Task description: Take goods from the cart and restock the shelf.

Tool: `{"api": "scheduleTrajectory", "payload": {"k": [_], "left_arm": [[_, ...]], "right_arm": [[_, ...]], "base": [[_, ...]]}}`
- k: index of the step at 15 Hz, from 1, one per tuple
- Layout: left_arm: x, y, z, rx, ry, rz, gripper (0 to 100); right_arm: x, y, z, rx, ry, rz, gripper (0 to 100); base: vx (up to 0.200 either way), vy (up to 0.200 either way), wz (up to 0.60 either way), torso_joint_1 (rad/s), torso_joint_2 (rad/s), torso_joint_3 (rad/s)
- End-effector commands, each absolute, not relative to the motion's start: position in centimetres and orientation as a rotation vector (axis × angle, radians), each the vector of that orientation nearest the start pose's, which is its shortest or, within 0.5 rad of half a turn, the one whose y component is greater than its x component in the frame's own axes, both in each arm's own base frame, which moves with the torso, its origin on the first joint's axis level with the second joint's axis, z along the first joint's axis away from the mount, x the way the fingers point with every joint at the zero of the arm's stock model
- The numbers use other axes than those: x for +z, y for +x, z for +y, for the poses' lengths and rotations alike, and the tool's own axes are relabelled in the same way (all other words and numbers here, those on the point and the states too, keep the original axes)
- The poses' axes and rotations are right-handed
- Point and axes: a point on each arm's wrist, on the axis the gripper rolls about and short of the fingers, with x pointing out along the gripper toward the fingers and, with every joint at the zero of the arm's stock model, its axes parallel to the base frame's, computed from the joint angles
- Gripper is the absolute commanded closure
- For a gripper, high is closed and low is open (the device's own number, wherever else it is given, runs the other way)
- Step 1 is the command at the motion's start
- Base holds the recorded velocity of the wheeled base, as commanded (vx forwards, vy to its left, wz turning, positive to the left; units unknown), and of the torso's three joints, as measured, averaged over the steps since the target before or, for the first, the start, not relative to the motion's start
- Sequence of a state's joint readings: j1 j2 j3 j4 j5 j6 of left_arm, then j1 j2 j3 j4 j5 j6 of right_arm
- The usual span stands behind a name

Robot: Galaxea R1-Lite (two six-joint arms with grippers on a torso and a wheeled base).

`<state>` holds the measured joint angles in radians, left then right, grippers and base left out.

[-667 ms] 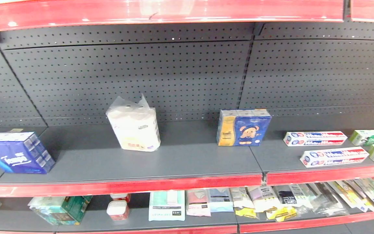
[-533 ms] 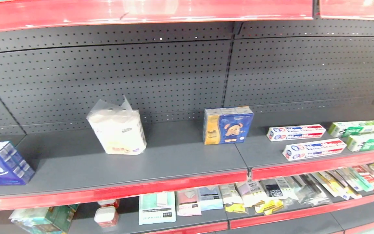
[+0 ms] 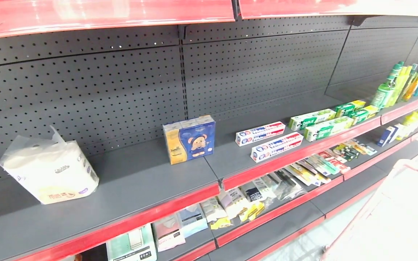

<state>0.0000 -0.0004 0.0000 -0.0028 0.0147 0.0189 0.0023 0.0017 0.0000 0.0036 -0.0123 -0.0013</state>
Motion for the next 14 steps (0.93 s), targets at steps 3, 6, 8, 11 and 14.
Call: {"api": "scheduleTrajectory", "payload": {"k": [3, 6, 8, 11, 14], "left_arm": [[7.6, -2.3, 0.0, 0.015, 0.020, -0.003, 0], [7.6, -2.3, 0.0, 0.015, 0.020, -0.004, 0], [7.6, -2.3, 0.0, 0.015, 0.020, -0.003, 0], [7.6, -2.3, 0.0, 0.015, 0.020, -0.003, 0], [7.6, -2.3, 0.0, 0.015, 0.020, -0.004, 0]], "right_arm": [[7.5, -2.3, 0.0, -0.009, 0.000, 0.005, 0], [7.5, -2.3, 0.0, -0.009, 0.000, 0.005, 0], [7.5, -2.3, 0.0, -0.009, 0.001, 0.005, 0], [7.7, -1.9, 0.0, -0.015, 0.030, 0.049, 0], [13.1, -0.7, 0.0, -0.147, 0.057, 0.097, 0]], "base": [[-0.200, 0.000, 0.00, 0.004, 0.00, 0.004], [-0.133, 0.000, 0.00, -0.008, 0.01, 0.000], [0.000, 0.000, 0.00, 0.000, 0.00, 0.000], [0.000, 0.000, 0.00, 0.000, 0.00, 0.000], [0.000, 0.000, 0.00, 0.000, 0.00, 0.000]]}}
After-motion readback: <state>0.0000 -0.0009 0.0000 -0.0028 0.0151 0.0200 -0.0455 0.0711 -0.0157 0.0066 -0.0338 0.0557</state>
